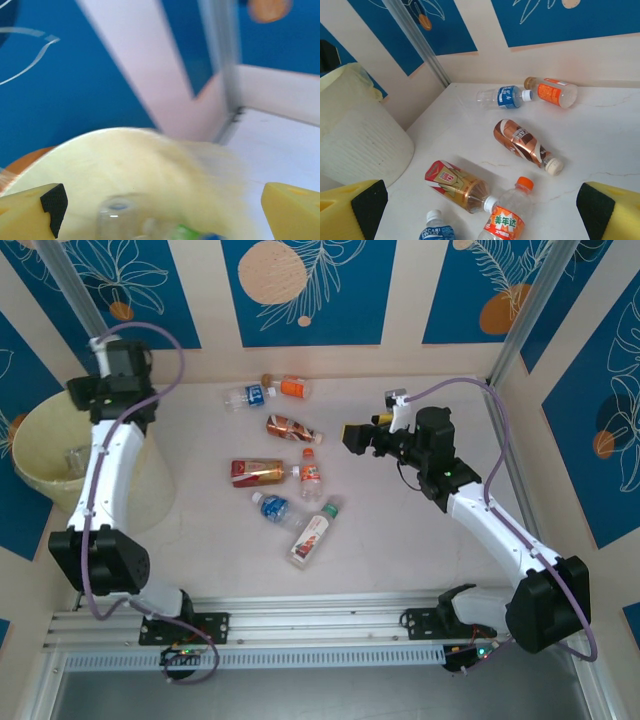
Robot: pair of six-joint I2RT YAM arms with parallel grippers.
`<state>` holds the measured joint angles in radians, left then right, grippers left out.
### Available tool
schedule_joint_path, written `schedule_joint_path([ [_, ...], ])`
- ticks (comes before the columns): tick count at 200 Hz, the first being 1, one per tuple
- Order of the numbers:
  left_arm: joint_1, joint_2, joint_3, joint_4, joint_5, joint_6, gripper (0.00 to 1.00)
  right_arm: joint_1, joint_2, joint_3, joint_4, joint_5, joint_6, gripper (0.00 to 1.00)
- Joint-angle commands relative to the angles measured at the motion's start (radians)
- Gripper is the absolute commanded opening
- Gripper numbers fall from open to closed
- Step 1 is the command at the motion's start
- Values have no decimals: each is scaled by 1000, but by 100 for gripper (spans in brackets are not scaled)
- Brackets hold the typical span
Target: Put the plastic bottles in the bin
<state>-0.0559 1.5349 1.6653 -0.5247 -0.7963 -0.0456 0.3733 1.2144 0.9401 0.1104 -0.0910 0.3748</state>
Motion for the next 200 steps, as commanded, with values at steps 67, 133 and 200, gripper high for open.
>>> schedule_joint_path([
  [67, -343, -70, -235, -96, 419, -466, 100, -24, -78, -154, -66, 238, 158, 99],
  [133, -346, 61, -246, -329, 641, -1270, 100, -27, -96, -192, -63, 271, 187, 99],
  [200, -334, 213, -252, -310, 724, -1577, 100, -33, -179, -244, -119, 313, 166, 99],
])
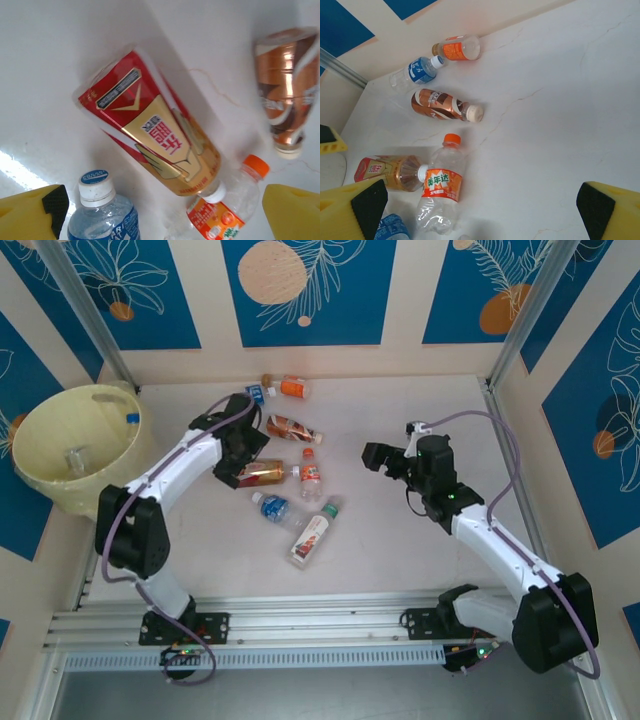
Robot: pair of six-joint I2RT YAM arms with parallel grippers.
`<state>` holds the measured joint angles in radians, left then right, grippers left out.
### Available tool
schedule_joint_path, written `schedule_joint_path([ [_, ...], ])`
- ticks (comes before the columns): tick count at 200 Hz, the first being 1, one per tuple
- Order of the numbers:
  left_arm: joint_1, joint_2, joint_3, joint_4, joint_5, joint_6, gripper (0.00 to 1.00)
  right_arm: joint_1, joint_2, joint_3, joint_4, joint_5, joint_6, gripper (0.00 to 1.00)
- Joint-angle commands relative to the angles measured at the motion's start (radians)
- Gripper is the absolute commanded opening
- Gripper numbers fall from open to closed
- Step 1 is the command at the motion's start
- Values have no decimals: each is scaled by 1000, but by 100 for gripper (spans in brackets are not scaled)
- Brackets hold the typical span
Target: Put the plastic bottles in the bin
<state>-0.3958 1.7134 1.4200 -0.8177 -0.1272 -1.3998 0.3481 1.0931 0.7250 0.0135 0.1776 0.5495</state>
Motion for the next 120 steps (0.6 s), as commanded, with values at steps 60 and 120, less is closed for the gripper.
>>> schedule_joint_path([
  [60, 37, 196, 57, 5, 139, -309, 100, 25, -188, -53, -116, -351, -332, 99],
  [120, 58, 300, 140, 28, 48, -272, 100, 82, -284, -107, -132, -302, -414, 99],
])
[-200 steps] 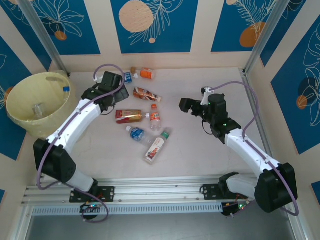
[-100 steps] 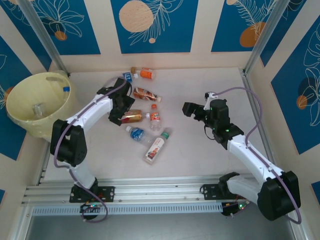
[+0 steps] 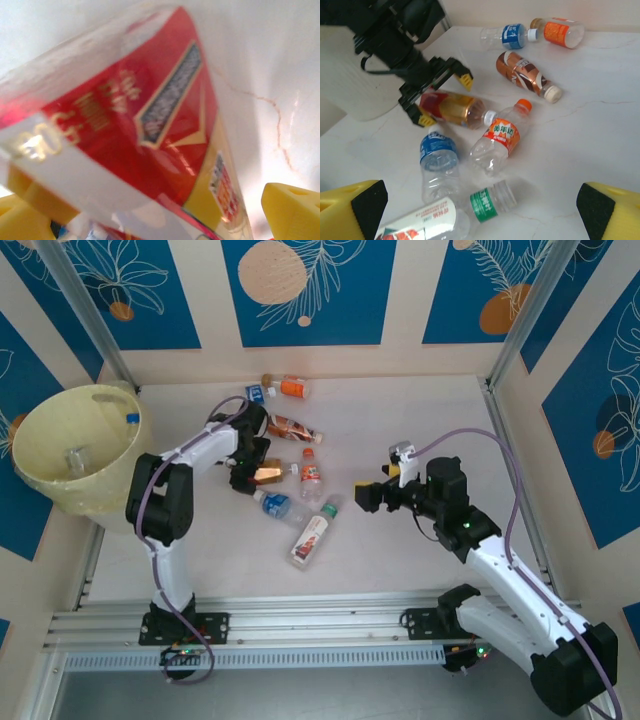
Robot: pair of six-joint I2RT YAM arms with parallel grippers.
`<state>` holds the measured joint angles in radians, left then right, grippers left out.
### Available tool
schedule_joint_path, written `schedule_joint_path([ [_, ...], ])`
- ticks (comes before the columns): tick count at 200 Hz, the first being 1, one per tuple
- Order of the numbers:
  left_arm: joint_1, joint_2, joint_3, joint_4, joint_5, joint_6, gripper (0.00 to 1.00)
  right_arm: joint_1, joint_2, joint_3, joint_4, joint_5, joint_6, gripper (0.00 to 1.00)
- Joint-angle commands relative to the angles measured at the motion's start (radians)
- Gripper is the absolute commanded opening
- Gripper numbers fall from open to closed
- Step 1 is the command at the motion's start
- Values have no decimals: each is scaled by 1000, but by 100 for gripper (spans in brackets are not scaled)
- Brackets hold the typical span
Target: Put the plastic bottles in the bin
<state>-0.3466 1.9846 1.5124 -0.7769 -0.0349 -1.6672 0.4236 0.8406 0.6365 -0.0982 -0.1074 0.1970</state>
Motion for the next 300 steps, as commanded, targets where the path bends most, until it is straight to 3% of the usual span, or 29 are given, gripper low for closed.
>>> schedule_joint_path([
  [1, 9, 31, 47, -11, -45, -5, 100, 7, -32, -18, -21, -17, -62, 99],
  [118, 41, 129, 85, 86, -150, 40, 99, 13, -86, -41, -57, 17, -62, 99],
  [193, 42, 139, 62, 158, -178, 76, 78, 15, -94, -41, -61, 27, -61, 99],
  [226, 51, 112, 27, 204, -195, 100, 76, 15, -94, -40, -63, 33, -62, 99],
  [261, 56, 51, -22, 283, -223, 151, 63, 15, -94, -40, -53, 40, -63, 99],
  [279, 57, 10, -86, 348, -236, 151, 48, 16, -93, -43, -45, 43, -62, 99],
  [289, 57, -15, -115, 373, -248, 154, 45, 15, -93, -44, -43, 42, -62, 99],
  [300, 58, -39, -138, 389, -254, 168, 31, 16, -92, -45, -41, 43, -61, 99],
])
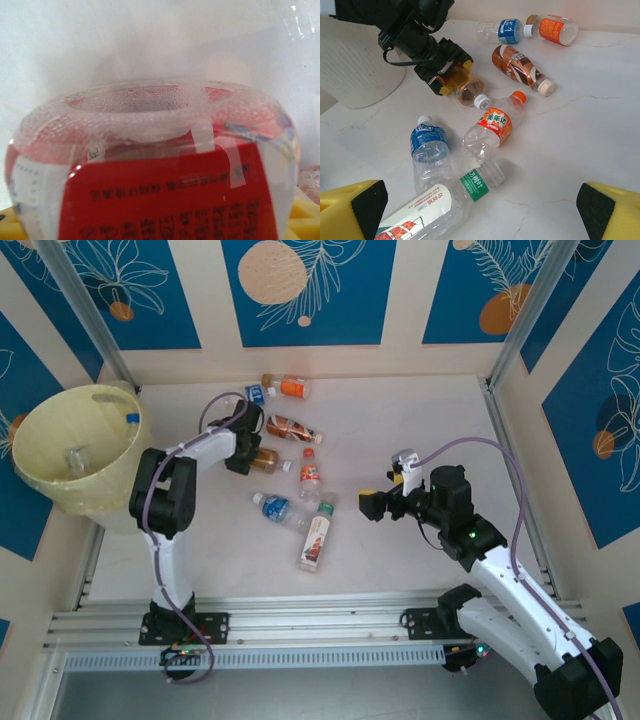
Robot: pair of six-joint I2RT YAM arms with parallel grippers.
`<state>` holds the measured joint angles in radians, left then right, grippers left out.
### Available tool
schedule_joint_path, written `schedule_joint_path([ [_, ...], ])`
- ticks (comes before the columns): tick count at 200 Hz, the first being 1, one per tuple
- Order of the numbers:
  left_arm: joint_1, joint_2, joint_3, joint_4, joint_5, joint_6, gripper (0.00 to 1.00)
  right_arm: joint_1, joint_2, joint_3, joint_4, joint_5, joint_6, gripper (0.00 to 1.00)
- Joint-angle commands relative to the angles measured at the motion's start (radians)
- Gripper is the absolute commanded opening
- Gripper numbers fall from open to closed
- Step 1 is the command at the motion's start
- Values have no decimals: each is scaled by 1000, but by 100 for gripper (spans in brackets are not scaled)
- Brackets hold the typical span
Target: Put the plastic bottles in the bin
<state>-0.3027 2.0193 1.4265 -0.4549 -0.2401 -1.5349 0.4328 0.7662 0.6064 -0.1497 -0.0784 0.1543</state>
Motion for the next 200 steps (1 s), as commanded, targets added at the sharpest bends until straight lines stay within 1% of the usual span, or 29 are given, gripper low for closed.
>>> schedule_joint_path([
  [1, 14, -75, -54, 68, -49, 38, 30, 6, -18, -15, 10, 14, -18, 99],
  [7, 13, -89, -61, 68, -51, 48, 24, 6, -18, -16, 12, 14, -18, 99],
  [14, 14, -102, -64, 61, -47, 65, 20, 6, -18, -16, 14, 14, -18, 99],
  [37, 14, -154, -71, 53, -28, 133, 12, 6, -13, -19, 29, 15, -19, 99],
  [46, 14, -176, -78, 82, -16, 184, 7, 7, -10, -19, 38, 15, -19, 99],
  [52, 13, -190, -76, 93, -6, 228, 6, 6, -8, -19, 42, 16, -18, 99],
  [67, 14, -226, -51, 71, -2, 309, 0, 6, 0, -19, 57, 15, -16, 99],
  [78, 13, -260, -46, 80, -1, 364, 0, 6, 5, -19, 68, 14, -15, 99],
  [92, 13, -320, -59, 132, 15, 442, 0, 7, 11, -20, 87, 18, -11, 99],
  [108, 14, -391, -101, 269, 80, 601, 0, 6, 13, -26, 120, 20, -2, 99],
  [118, 16, -425, -107, 286, 119, 667, 0, 6, 15, -31, 147, 16, 3, 99],
  [134, 18, -474, -75, 241, 168, 769, 0, 6, 20, -42, 200, -23, 10, 99],
  [150, 22, -531, -64, 225, 217, 850, 0, 10, 21, -70, 305, -148, 5, 99],
  [160, 23, -567, -50, 191, 243, 895, 0, 19, 27, -87, 373, -192, 8, 99],
  [174, 25, -606, -11, 102, 257, 952, 0, 41, 45, -91, 438, -193, -8, 99],
  [189, 25, -653, 21, 25, 263, 1013, 0, 67, 75, -72, 443, -171, -39, 99],
  [200, 28, -692, 34, -7, 288, 1052, 0, 81, 101, -50, 438, -164, -58, 99],
])
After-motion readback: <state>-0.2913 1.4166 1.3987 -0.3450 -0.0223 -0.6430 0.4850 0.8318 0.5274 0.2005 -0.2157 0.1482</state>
